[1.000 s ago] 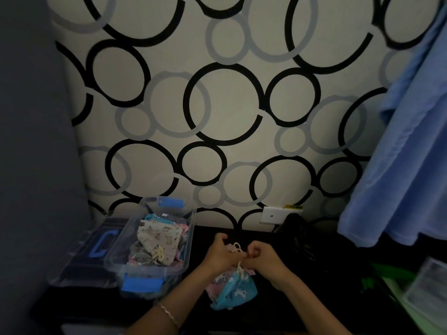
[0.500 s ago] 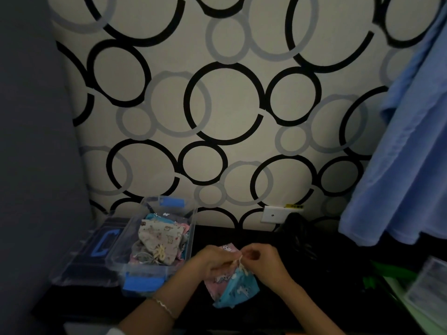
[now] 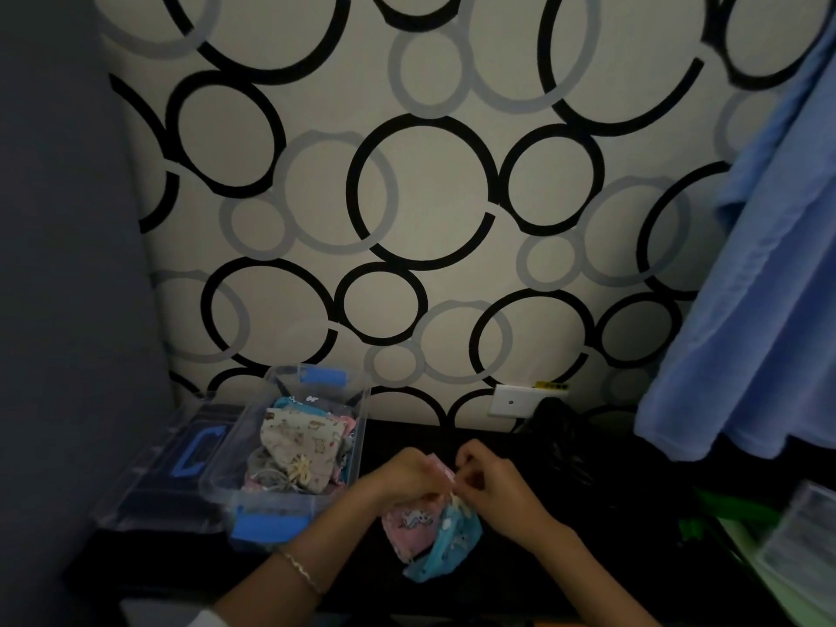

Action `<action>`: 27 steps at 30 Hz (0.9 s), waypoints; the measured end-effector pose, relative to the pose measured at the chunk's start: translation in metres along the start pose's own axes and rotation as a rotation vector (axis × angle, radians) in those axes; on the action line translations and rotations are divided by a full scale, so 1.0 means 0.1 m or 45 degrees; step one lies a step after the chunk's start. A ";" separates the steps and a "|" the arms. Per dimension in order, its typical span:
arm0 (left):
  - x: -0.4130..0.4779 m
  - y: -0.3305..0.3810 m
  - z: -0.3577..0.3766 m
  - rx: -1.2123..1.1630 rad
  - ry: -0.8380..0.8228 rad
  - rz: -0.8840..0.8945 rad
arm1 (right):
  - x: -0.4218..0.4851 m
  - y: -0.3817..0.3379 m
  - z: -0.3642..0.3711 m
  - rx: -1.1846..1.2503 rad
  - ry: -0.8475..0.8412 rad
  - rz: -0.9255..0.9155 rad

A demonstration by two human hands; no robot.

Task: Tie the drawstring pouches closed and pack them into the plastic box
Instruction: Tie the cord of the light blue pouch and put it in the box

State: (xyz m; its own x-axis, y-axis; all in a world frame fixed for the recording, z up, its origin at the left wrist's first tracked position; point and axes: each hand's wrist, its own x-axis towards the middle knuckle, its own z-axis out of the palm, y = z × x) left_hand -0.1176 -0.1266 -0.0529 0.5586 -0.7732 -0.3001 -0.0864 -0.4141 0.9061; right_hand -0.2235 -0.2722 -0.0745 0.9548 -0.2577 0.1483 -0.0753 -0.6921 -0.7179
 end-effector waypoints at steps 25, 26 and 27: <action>-0.04 0.00 0.15 -0.419 -0.061 -0.096 | -0.03 0.10 0.10 0.466 0.262 0.238; -0.04 0.00 0.15 -0.427 -0.064 -0.096 | -0.03 0.10 0.10 0.461 0.258 0.240; -0.04 0.01 0.15 -0.430 -0.063 -0.096 | -0.03 0.11 0.10 0.453 0.256 0.237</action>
State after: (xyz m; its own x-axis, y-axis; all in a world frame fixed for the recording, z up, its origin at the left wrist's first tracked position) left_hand -0.1324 -0.1315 -0.0558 0.5113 -0.7724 -0.3767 0.2360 -0.2952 0.9258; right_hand -0.2245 -0.2721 -0.0894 0.8570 -0.5057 0.0985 -0.1030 -0.3555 -0.9290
